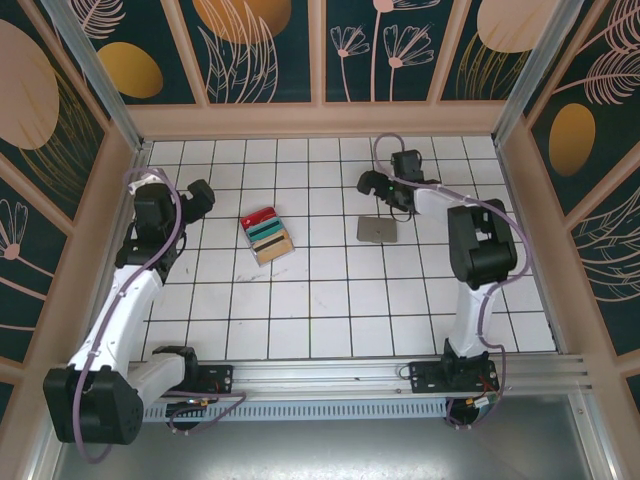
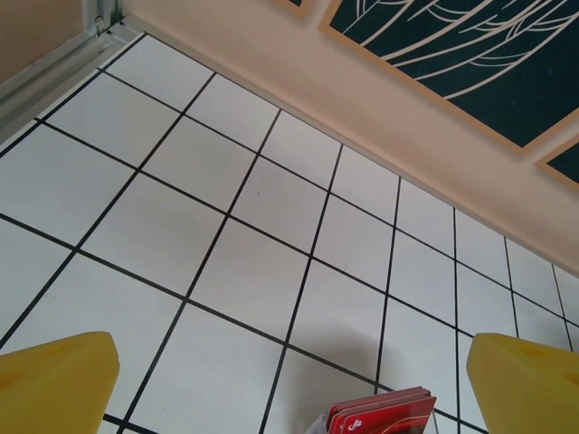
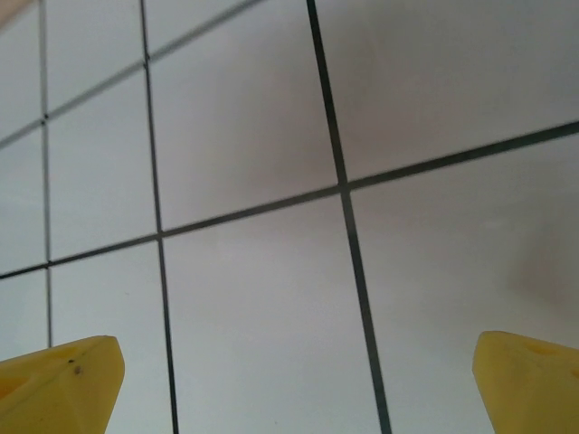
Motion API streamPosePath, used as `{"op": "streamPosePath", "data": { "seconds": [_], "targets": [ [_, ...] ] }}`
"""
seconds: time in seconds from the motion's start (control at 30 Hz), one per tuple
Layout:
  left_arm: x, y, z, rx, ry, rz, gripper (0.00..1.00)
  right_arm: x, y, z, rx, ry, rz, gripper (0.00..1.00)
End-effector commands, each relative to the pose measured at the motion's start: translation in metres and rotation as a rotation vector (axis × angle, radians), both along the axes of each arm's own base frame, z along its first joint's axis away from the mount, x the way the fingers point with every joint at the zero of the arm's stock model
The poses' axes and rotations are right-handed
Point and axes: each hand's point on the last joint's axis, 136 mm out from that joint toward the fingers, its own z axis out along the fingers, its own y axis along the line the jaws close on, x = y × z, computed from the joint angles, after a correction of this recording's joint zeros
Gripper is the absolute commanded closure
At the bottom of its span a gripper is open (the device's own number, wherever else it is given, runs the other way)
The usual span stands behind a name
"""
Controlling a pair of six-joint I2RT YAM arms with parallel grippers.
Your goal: Take the credit cards out of the card holder
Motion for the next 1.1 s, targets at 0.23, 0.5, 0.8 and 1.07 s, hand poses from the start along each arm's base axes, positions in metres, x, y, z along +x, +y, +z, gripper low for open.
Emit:
{"op": "streamPosePath", "data": {
  "seconds": [0.23, 0.5, 0.8, 1.07],
  "targets": [
    [-0.004, -0.005, -0.004, -0.023, 0.028, -0.029, 0.01, -0.044, 0.024, -0.043, -0.008, 0.204, 0.086, 0.01],
    [0.01, -0.013, -0.013, -0.055, 0.052, -0.058, 0.01, -0.111, 0.034, -0.037, 0.026, 0.256, 0.132, 0.01],
    [0.02, -0.02, -0.024, -0.102, 0.072, -0.079, 0.01, -0.18, 0.078, -0.029, 0.044, 0.293, 0.206, 0.01],
    [0.016, -0.039, -0.034, -0.138, 0.098, -0.166, 0.03, -0.176, 0.08, -0.019, -0.012, 0.233, 0.175, 0.01]
  ]
}}
